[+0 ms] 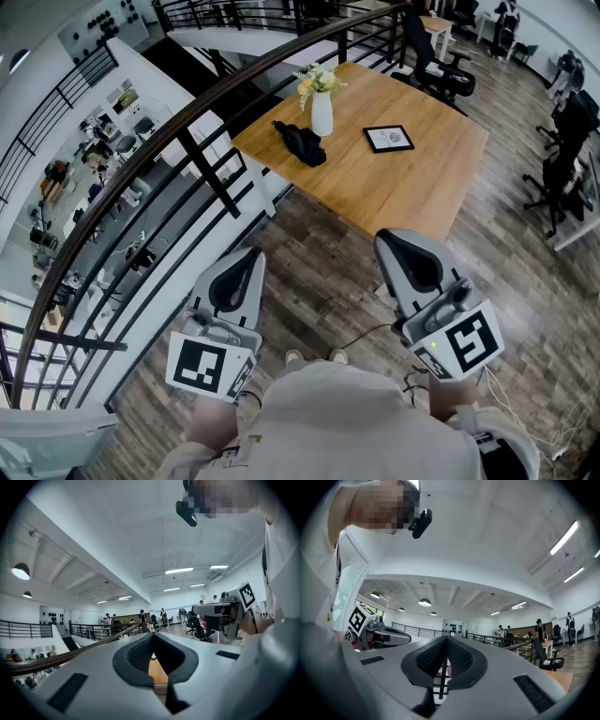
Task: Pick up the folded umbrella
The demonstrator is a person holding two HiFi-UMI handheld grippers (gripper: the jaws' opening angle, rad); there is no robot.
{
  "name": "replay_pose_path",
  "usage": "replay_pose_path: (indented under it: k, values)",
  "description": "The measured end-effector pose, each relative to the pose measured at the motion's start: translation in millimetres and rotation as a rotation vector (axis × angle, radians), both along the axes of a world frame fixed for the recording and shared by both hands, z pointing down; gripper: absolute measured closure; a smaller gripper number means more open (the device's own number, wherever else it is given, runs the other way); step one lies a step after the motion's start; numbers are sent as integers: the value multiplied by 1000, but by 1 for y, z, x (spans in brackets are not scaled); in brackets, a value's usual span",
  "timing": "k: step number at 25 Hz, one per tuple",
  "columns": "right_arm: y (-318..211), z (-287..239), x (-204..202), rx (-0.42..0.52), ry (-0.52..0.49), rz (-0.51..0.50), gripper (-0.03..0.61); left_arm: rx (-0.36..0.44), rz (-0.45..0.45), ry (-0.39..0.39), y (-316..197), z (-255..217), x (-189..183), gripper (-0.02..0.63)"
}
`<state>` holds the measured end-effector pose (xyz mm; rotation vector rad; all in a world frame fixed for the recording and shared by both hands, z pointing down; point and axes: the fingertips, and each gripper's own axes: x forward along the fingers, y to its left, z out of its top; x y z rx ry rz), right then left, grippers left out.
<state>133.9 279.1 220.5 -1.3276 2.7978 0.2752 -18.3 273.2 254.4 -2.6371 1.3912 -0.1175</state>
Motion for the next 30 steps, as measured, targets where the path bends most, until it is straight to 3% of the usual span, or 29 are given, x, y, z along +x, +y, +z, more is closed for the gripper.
replay_pose_path:
  k: [8,13,20,21,22,23,30]
  values:
    - [8,-7,2,5,-68,-52,551,-1,-6,-4,7,1,4,597]
    - [15,-4,8,-7,-51,-32,551,0,4,-2,13,0,7,597]
    - [27,-6,23,-7,-101,-6,545,-1,1,6,23,-2,13,597]
    - [29,-9,26,3,-121,0,470,-2,1,8,24,-3,14,597]
    - [30,-13,30,15,-135,5,302,-3,1,9,26,-3,15,597]
    - [30,-16,34,25,-142,12,245,-4,0,9,26,-3,18,597]
    - [26,-12,49,16,-124,10,239,-11,19,-15,25,2,40,597]
